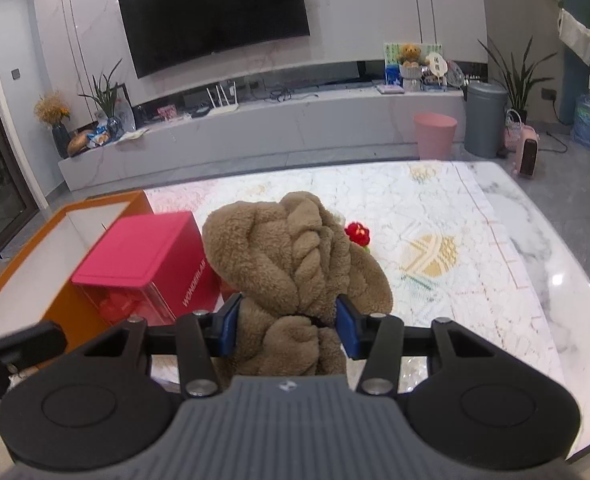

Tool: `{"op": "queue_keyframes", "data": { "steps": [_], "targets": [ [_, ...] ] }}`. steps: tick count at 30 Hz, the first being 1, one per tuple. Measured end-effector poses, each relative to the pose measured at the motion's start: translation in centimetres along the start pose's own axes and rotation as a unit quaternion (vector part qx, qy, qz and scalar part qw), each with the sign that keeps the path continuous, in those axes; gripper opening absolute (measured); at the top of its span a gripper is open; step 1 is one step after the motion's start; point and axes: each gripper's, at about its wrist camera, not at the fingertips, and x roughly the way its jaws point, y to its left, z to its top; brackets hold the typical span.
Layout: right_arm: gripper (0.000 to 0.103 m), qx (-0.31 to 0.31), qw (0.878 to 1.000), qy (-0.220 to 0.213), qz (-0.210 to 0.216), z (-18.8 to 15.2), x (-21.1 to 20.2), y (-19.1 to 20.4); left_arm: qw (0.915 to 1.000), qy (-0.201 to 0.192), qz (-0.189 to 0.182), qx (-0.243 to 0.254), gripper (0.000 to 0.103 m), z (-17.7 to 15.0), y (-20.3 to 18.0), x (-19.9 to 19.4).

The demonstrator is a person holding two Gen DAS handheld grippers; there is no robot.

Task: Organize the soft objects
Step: 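Lift the bear with the right gripper while the left gripper grasps the yellow snack packet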

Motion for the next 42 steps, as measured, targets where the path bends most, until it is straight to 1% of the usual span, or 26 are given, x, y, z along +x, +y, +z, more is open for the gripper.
{"op": "queue_keyframes", "data": {
  "steps": [2, 5, 6, 8, 9, 10, 12, 13, 15, 17, 18, 19, 20, 22, 23, 24, 25, 27, 30, 32, 35, 37, 39, 40, 41, 42],
  "targets": [
    [0.049, 0.002, 1.0, -0.006, 0.002, 0.3, -0.4, 0.0, 0.9997, 0.015, 0.011, 0.018, 0.0, -0.1, -0.1, 0.8],
    [0.049, 0.006, 1.0, -0.021, 0.002, 0.7, -1.2, -0.4, 0.998, 0.05, 0.007, 0.037, 0.003, -1.7, 0.2, 2.1],
    [0.049, 0.005, 1.0, -0.025, 0.001, 0.8, -1.4, -0.5, 0.9971, 0.063, 0.004, 0.042, 0.006, -2.4, 0.3, 2.4],
    [0.049, 0.005, 1.0, -0.028, -0.002, 0.8, -1.6, -0.9, 0.9957, 0.081, 0.006, 0.043, 0.015, -3.8, 0.8, 2.9],
    [0.049, 0.01, 1.0, -0.027, -0.004, 0.8, -1.5, -1.1, 0.9951, 0.09, 0.011, 0.037, 0.033, -4.5, 1.0, 3.2],
    [0.049, 0.015, 1.0, -0.025, -0.005, 0.9, -1.3, -1.4, 0.995, 0.093, 0.019, 0.031, 0.06, -5.1, 1.3, 3.2],
    [0.049, 0.023, 1.0, -0.019, -0.007, 0.7, -0.8, -1.7, 0.9954, 0.08, 0.049, 0.016, 0.082, -6.5, 1.7, 3.1],
    [0.049, 0.024, 1.0, -0.014, -0.01, 0.6, -0.6, -1.8, 0.995, 0.078, 0.062, 0.007, 0.086, -7.2, 2.1, 3.0],
    [0.049, 0.026, 1.0, -0.002, -0.016, 0.3, 0.2, -2.0, 0.9922, 0.092, 0.083, -0.019, 0.086, -8.5, 2.2, 3.3],
    [0.049, 0.026, 1.0, 0.007, -0.015, 0.0, 0.7, -1.9, 0.9857, 0.098, 0.116, -0.073, 0.087, -9.5, 2.6, 3.7],
    [0.049, 0.024, 1.0, 0.012, -0.015, -0.1, 1.0, -1.8, 0.9783, 0.092, 0.144, -0.117, 0.089, -9.8, 2.5, 4.2],
    [0.049, 0.022, 1.0, 0.016, -0.015, -0.2, 1.3, -1.7, 0.9701, 0.091, 0.168, -0.15, 0.089, -9.8, 2.3, 4.7],
    [0.049, 0.023, 0.999, 0.019, -0.014, -0.3, 1.5, -1.6, 0.9638, 0.096, 0.183, -0.169, 0.091, -9.5, 2.0, 5.7],
    [0.049, 0.028, 0.999, 0.023, -0.009, -0.4, 1.9, -1.6, 0.9581, 0.123, 0.198, -0.166, 0.093, -8.7, 1.3, 8.2],
    [0.049, 0.029, 0.999, 0.026, -0.01, -0.5, 1.9, -1.4, 0.9522, 0.145, 0.216, -0.16, 0.093, -8.2, 0.9, 9.5],
    [0.049, 0.025, 0.999, 0.03, -0.012, -0.6, 1.9, -1.2, 0.943, 0.16, 0.245, -0.158, 0.093, -7.8, 0.6, 10.5],
    [0.049, 0.022, 0.999, 0.03, -0.013, -0.6, 1.8, -1.0, 0.9341, 0.162, 0.275, -0.16, 0.093, -7.8, 0.5, 11.3],
    [0.049, 0.012, 0.999, 0.029, -0.011, -0.8, 1.7, -0.7, 0.9218, 0.163, 0.31, -0.165, 0.093, -7.7, 0.5, 12.4],
    [0.049, 0.01, 0.999, 0.033, -0.005, -1.2, 1.7, -0.6, 0.9043, 0.176, 0.34, -0.189, 0.093, -7.7, 1.1, 13.4],
    [0.049, 0.01, 0.999, 0.038, -0.001, -1.4, 2.0, -0.7, 0.8961, 0.176, 0.35, -0.209, 0.093, -7.9, 1.3, 13.5],
    [0.049, 0.008, 0.999, 0.041, -0.004, -1.4, 2.6, -0.6, 0.8861, 0.186, 0.366, -0.215, 0.095, -8.3, 1.4, 14.0],
    [0.047, 0.008, 0.999, 0.042, -0.008, -1.4, 2.8, -0.7, 0.8804, 0.197, 0.362, -0.235, 0.097, -8.9, 1.9, 14.3],
    [0.045, 0.009, 0.999, 0.044, -0.01, -1.7, 2.8, -0.9, 0.8769, 0.181, 0.365, -0.254, 0.098, -9.2, 2.3, 13.9],
    [0.042, 0.008, 0.999, 0.045, -0.011, -1.8, 2.8, -0.9, 0.8787, 0.181, 0.364, -0.25, 0.098, -9.3, 2.4, 13.8],
    [0.041, 0.008, 0.999, 0.045, -0.012, -1.8, 2.8, -0.9, 0.8829, 0.18, 0.359, -0.243, 0.097, -9.3, 2.4, 13.8],
    [0.036, 0.006, 0.999, 0.045, -0.012, -1.9, 2.9, -0.9, 0.8894, 0.176, 0.351, -0.235, 0.09, -9.4, 2.4, 13.6]
  ]
}}
